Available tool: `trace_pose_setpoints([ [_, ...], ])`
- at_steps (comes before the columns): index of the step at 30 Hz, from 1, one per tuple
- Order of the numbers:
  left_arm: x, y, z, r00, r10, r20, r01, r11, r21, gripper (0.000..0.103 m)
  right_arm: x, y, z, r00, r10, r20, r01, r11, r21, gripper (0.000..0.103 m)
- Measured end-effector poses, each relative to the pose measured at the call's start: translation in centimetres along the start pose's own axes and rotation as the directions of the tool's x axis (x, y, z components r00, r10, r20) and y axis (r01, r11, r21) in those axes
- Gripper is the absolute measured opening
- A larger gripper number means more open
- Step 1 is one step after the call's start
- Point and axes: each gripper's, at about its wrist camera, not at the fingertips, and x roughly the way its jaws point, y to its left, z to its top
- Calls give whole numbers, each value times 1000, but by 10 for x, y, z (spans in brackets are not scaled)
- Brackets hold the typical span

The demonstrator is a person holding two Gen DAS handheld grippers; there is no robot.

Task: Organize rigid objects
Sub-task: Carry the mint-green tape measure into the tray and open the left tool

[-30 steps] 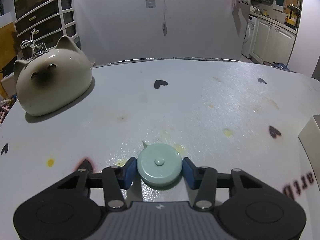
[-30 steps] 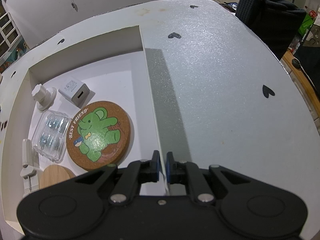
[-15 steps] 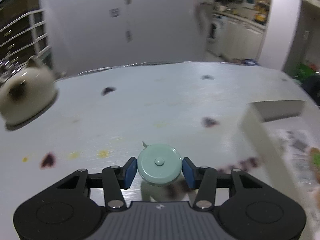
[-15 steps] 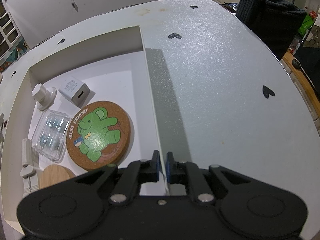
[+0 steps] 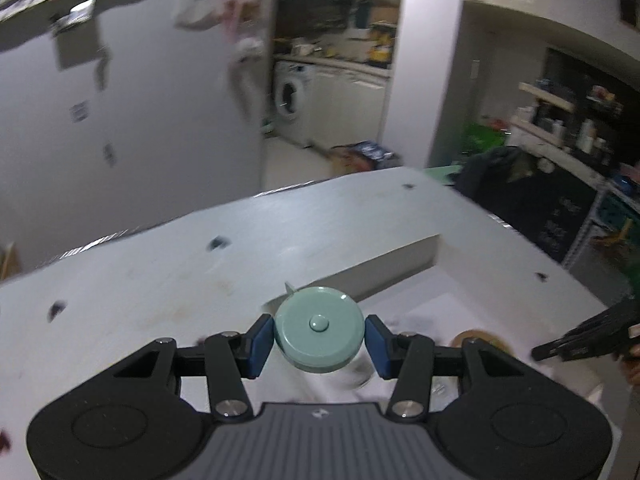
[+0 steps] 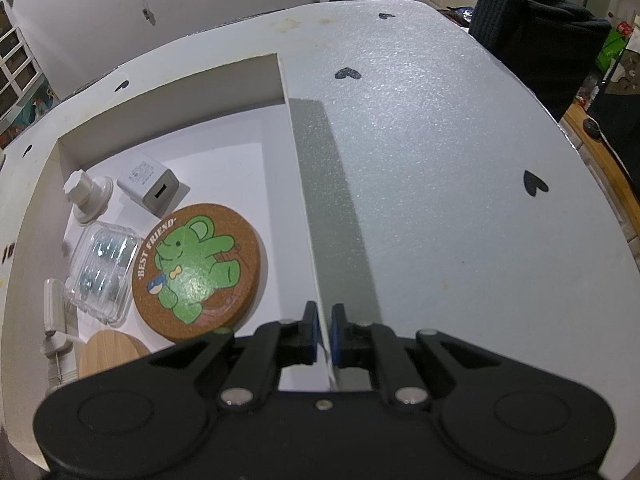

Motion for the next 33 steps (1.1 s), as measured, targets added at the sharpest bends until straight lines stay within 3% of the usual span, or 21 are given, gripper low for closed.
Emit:
trace_pose_setpoints([
  [9, 45, -56, 35, 993, -121, -3, 121, 988, 98, 50, 1, 1, 1, 1000, 1, -3, -1, 1000, 2, 7],
  [16, 91, -91, 45, 978, -192, -78, 202, 968, 148, 50, 1, 0, 1, 1000, 4, -7, -4, 1000, 2, 7],
  [24, 141, -121, 48, 962, -211, -173, 245, 947, 207, 50, 1, 0, 1, 1000, 5, -8, -5, 1000, 3, 7],
  [33, 188, -138, 41, 949, -197, -248, 250, 946, 206, 50, 1, -1, 1, 1000, 6, -7, -6, 1000, 10, 7],
])
